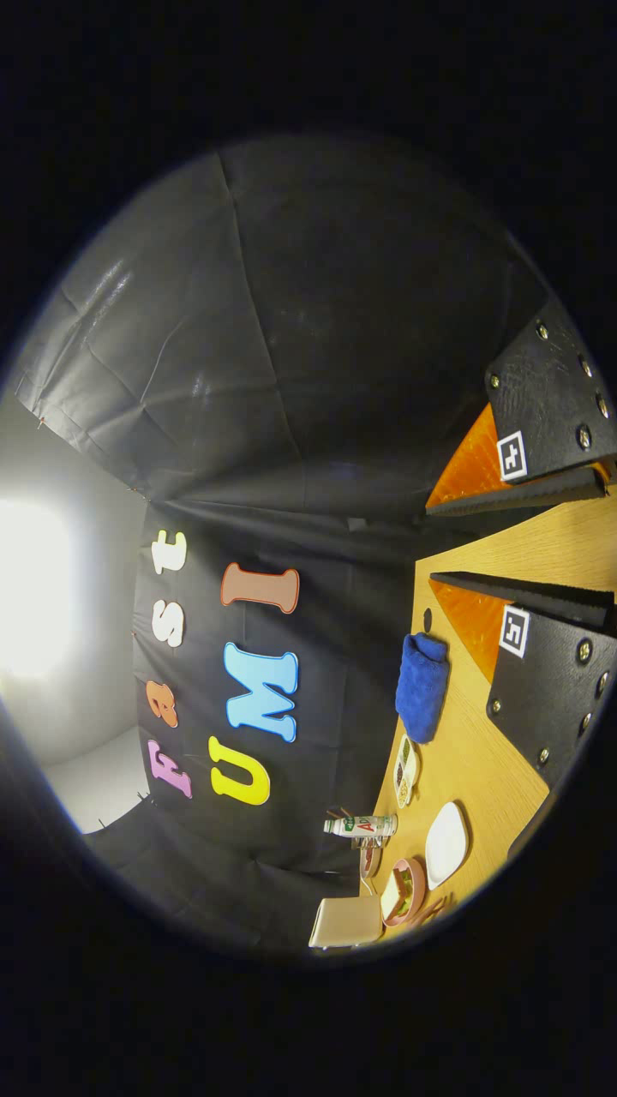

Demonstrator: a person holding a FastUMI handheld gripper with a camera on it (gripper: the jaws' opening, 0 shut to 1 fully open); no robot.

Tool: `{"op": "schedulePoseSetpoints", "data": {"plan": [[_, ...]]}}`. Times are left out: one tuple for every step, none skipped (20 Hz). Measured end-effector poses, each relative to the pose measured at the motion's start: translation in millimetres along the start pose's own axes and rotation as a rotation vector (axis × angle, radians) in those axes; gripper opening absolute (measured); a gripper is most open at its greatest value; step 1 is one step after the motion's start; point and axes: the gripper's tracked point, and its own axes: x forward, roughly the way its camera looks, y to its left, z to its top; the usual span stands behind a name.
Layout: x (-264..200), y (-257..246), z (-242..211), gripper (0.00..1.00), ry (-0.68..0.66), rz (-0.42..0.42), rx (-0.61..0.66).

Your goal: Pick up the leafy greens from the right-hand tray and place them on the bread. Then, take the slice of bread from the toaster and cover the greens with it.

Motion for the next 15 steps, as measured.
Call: {"op": "schedulePoseSetpoints", "data": {"plan": [[0.5,-0.3,-0.1,0.39,0.002,-0.001,-0.001],[0.9,0.0,-0.3,0.39,0.004,-0.002,-0.001],[1.8,0.1,-0.4,0.39,0.004,-0.002,0.001],[1.5,0.4,0.5,0.39,0.002,-0.002,0.004],[0.2,-1.2,1.7,0.39,-0.001,-0.004,0.007],[-0.1,-2.8,2.5,0.39,-0.004,-0.007,0.010],[-0.8,-3.8,2.6,0.39,-0.005,-0.010,0.012],[-0.9,-5.1,2.9,0.39,-0.004,-0.015,0.013],[-0.5,-4.7,2.0,0.39,-0.004,-0.017,0.012],[-0.3,-3.8,2.1,0.39,-0.003,-0.016,0.010],[-0.8,-4.0,1.7,0.39,-0.001,-0.017,0.009],[-0.4,-4.3,1.6,0.39,0.002,-0.019,0.007],[-0.4,-4.6,0.9,0.39,0.006,-0.022,0.006],[-0.4,-5.1,1.1,0.39,0.008,-0.023,0.004],[-0.2,-4.4,0.7,0.39,0.008,-0.024,0.002]]}}
